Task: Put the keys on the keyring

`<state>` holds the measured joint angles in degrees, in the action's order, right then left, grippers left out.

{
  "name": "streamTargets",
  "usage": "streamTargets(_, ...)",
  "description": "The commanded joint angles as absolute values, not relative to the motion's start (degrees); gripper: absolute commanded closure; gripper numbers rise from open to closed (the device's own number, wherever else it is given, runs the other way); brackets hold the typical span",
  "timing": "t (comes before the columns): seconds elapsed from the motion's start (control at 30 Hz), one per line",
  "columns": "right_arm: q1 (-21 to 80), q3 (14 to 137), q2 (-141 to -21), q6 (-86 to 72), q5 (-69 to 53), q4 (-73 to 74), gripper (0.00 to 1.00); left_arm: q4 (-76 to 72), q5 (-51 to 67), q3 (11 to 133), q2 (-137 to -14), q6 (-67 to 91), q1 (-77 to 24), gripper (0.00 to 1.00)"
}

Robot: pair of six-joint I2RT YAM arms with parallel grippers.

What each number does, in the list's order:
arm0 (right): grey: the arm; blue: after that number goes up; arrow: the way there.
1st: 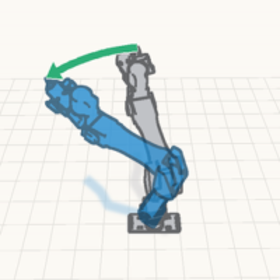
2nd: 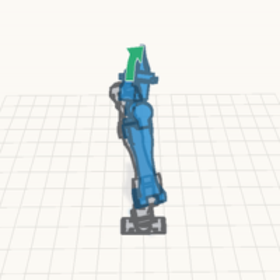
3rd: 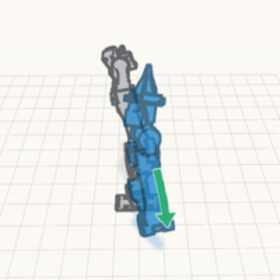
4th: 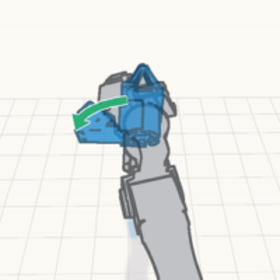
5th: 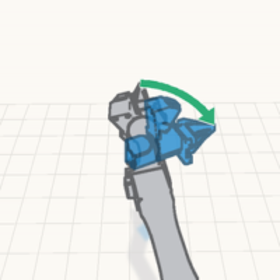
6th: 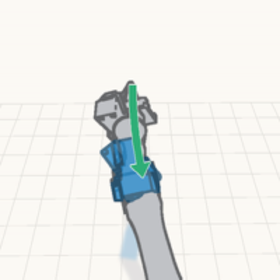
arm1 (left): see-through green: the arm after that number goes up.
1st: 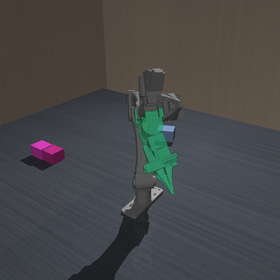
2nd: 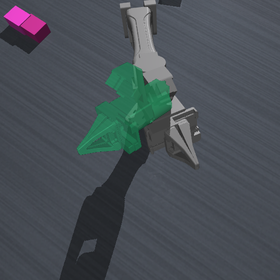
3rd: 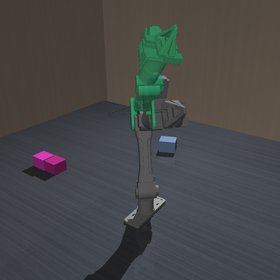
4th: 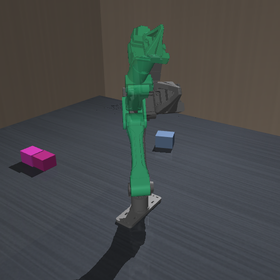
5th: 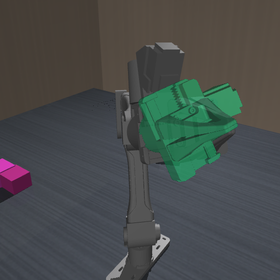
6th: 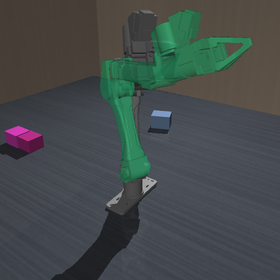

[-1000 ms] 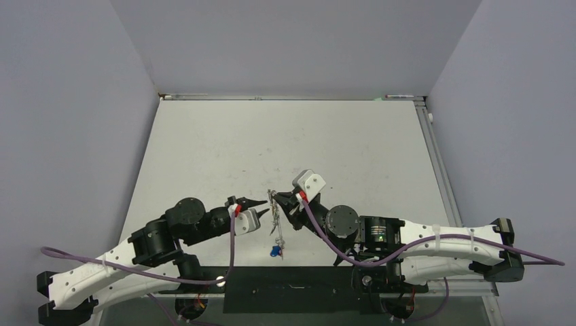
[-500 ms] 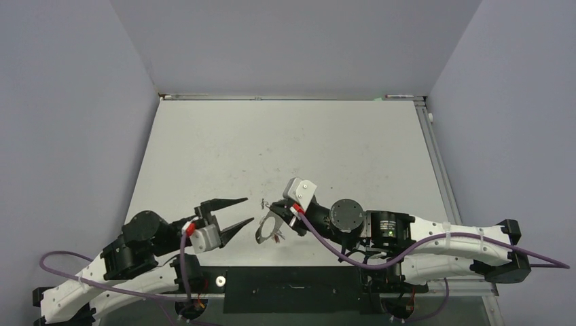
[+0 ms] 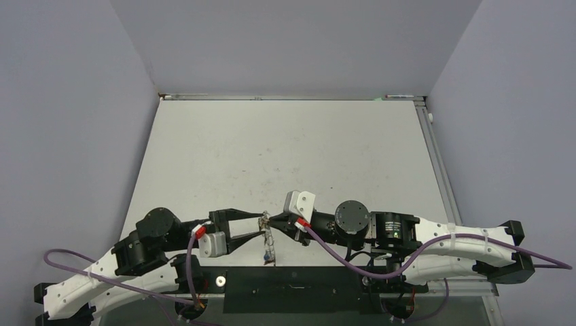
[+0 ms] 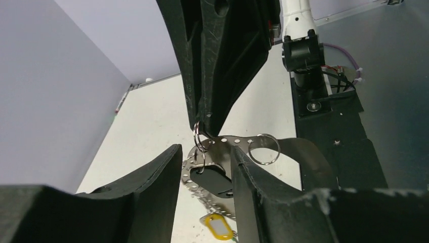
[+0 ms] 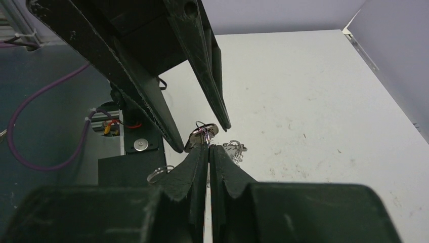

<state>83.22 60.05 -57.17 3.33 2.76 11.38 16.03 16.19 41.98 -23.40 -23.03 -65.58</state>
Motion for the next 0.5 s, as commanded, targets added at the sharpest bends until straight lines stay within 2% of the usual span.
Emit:
streamTargets(0.0, 82.98, 60.27, -55.76, 4.09, 1.03, 6.03, 0.95, 11.45, 18.98, 41.80, -24.33, -20.65, -65.37, 0.64)
streamTargets(0.23, 83.04, 60.79, -55.94, 4.26, 0.44, 5.47, 0.95, 10.00, 19.54, 40.99, -25.09, -19.40, -64.16, 0.77)
streamTargets(0.3, 82.97, 60.82, -56.06, 4.30, 0.44, 5.32, 0.95, 9.34, 19.88, 40.75, -25.01, -18.91, -63.79, 0.84)
streamTargets(0.4, 83.03, 60.53, -55.91, 4.20, 0.45, 4.85, 0.95, 9.05, 19.88, 40.61, -25.20, -18.38, -62.84, 1.00)
streamTargets(0.47, 83.06, 60.42, -55.75, 4.14, -1.12, 4.64, 0.95, 9.32, 20.05, 40.81, -25.57, -18.21, -62.23, 1.00)
